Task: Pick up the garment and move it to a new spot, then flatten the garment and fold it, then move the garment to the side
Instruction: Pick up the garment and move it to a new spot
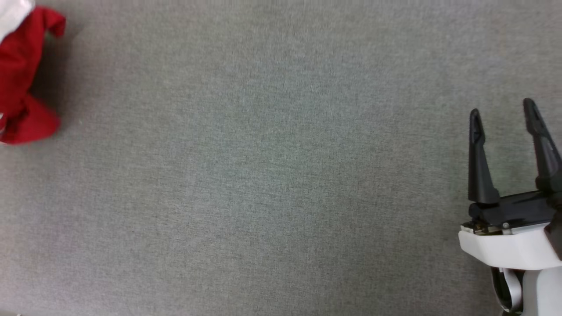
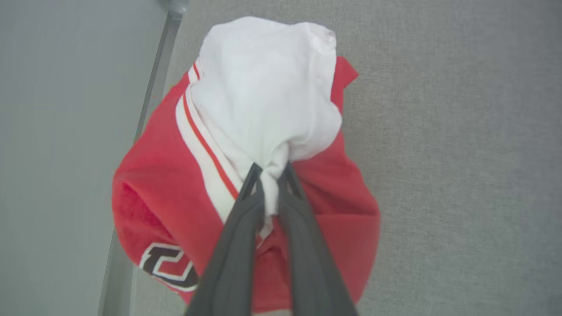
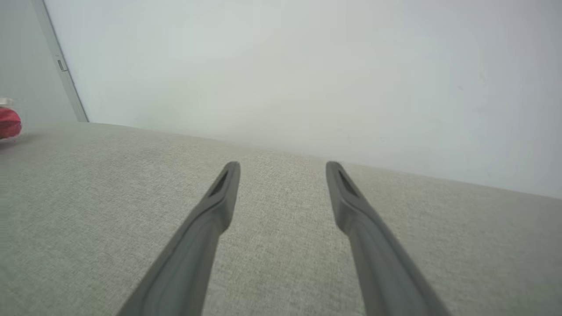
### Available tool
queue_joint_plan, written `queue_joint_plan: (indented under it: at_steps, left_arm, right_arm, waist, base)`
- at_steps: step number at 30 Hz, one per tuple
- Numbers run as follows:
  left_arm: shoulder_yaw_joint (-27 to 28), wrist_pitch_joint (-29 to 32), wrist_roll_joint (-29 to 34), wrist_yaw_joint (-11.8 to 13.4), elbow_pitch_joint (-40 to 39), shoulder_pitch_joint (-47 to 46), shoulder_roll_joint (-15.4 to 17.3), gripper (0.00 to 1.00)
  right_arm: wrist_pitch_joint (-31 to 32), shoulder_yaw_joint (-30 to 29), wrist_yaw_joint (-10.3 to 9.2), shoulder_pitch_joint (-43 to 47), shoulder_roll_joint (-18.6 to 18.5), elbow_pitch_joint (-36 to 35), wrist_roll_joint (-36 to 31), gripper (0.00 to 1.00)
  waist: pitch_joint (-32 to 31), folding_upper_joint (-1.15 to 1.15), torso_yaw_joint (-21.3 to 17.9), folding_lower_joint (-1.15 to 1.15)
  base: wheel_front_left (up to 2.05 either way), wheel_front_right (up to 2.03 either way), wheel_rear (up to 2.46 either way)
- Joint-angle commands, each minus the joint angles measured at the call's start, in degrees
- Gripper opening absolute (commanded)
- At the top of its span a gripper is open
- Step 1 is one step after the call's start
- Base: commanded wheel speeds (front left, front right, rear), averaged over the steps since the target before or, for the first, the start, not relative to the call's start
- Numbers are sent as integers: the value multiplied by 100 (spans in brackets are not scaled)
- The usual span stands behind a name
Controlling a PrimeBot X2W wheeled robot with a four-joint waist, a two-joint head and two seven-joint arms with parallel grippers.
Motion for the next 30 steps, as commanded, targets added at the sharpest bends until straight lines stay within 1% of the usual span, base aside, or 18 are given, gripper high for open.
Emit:
queue_joint_plan:
  at_steps: [1, 4, 8, 13, 20, 30]
  left_arm:
    - [-83, -20, 25, 5, -174, -146, 79, 0]
    - [-276, 25, 103, 5, -542, -367, 229, 0]
    - [-577, 142, 228, 5, -1034, -724, 348, 0]
    - [-959, 318, 348, 4, -1643, -1213, 317, 0]
    - [-1568, 573, 505, 4, -2292, -1923, 50, 0]
    - [-2618, 704, 397, 4, -2775, -2855, -587, 0]
  right_arm:
    - [-14, 25, -4, -14, 13, 35, 74, 100]
    - [-14, 62, -4, 8, 20, 110, 192, 100]
    - [-15, 106, -4, 37, 22, 192, 425, 100]
    - [-14, 141, -3, 16, 23, 264, 657, 100]
    - [-14, 160, -4, 68, 24, 376, 943, 100]
    - [-14, 143, -4, 222, 24, 492, 1199, 100]
  waist:
    - [-218, 0, -60, 0]
    - [-424, 0, -128, 0]
    - [-640, 0, -266, 0]
    - [-829, 0, -546, 0]
    - [-1099, 0, -1106, 0]
    - [-1487, 0, -1916, 0]
  base:
    - [0, 0, 0]
    - [0, 0, 0]
    - [0, 0, 0]
    - [0, 0, 0]
    - [0, 0, 0]
    - [0, 0, 0]
